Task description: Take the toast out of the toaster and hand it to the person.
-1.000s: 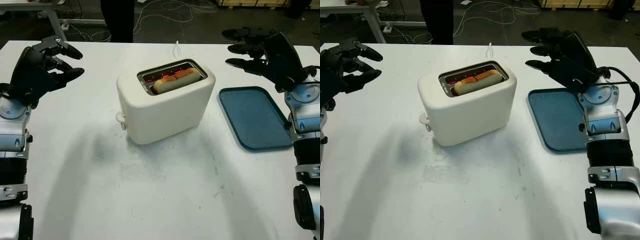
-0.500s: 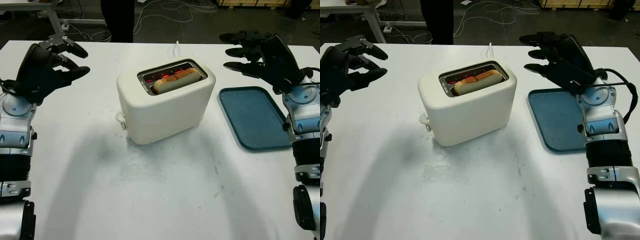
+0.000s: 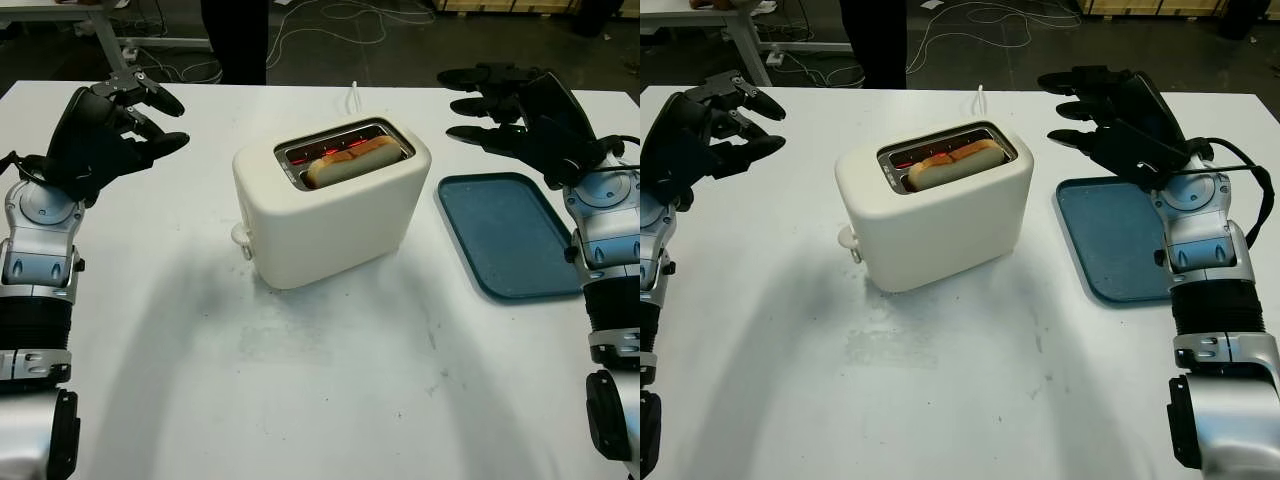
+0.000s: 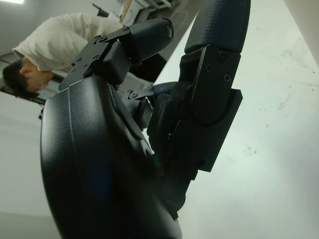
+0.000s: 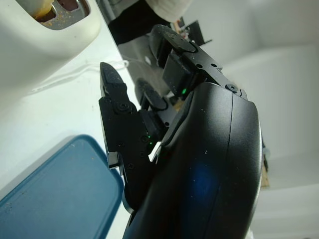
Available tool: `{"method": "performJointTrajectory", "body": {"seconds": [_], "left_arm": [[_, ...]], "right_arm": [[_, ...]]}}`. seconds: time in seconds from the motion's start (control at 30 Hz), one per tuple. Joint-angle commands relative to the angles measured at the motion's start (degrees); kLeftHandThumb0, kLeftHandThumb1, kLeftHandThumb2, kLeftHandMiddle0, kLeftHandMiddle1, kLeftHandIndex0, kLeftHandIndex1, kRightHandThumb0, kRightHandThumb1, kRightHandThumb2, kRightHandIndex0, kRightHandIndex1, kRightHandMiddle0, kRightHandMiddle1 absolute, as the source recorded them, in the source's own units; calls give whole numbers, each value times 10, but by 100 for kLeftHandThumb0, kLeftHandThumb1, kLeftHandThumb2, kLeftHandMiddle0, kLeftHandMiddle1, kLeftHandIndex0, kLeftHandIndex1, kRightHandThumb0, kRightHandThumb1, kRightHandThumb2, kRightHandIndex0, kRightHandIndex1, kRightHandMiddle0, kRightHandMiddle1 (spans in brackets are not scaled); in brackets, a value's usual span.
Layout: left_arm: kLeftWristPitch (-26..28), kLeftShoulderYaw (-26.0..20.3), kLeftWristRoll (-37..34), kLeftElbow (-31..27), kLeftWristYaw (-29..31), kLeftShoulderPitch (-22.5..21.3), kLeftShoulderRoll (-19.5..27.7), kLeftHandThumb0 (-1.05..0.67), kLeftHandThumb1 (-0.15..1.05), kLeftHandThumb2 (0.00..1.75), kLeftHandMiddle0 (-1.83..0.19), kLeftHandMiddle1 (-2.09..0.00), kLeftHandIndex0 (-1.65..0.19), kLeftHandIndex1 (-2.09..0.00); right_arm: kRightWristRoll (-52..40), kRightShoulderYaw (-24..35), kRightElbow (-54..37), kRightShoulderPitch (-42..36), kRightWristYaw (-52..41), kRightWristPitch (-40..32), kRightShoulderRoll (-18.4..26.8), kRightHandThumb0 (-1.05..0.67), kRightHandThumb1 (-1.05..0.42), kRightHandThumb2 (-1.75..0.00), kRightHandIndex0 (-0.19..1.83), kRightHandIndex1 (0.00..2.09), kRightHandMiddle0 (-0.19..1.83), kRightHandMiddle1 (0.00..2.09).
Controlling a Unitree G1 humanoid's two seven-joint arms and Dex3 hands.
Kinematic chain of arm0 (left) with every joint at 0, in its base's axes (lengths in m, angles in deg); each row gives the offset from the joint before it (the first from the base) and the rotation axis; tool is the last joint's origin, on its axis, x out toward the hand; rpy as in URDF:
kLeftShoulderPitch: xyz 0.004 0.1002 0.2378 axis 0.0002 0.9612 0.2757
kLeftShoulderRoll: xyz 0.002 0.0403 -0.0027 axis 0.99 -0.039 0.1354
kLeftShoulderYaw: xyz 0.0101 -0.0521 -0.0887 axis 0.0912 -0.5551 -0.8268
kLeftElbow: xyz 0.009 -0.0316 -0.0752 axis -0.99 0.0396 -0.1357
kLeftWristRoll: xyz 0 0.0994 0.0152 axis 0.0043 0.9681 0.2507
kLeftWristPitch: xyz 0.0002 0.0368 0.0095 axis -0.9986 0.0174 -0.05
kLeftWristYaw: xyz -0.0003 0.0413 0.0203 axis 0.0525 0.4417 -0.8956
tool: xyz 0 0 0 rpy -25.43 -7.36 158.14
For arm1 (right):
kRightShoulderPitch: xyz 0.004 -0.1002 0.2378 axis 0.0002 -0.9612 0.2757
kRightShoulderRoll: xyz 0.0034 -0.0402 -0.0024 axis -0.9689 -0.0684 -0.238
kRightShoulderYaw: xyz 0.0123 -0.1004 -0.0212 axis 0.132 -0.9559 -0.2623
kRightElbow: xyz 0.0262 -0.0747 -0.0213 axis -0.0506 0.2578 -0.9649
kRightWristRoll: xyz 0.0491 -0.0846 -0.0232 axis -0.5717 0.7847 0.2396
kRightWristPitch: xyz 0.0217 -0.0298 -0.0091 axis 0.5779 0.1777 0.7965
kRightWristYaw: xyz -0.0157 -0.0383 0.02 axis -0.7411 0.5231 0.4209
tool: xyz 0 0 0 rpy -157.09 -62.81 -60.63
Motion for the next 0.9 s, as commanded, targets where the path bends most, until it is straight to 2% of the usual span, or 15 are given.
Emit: {"method": "performJointTrajectory", "body": {"seconds": [0.0, 0.43, 0.87], "left_arm": [[-3, 2, -5, -1, 4, -8, -3, -105, 92, 6, -49, -135, -42, -125], [-10, 14, 18, 3, -3, -10, 5, -105, 92, 14, -49, -136, -41, -127], [5, 21, 11, 25, 1, -25, -7, -105, 92, 12, -50, -135, -42, -127]], "right_arm": [[-1, -1, 2, -2, -2, 14, 2, -7, -92, -6, 76, 1, 67, 0], [-5, -2, -3, 2, -4, 0, -5, -7, -92, -6, 75, 1, 66, 0], [-10, 0, 7, 3, -7, 3, -6, -9, -92, -7, 73, 0, 64, 0]]}}
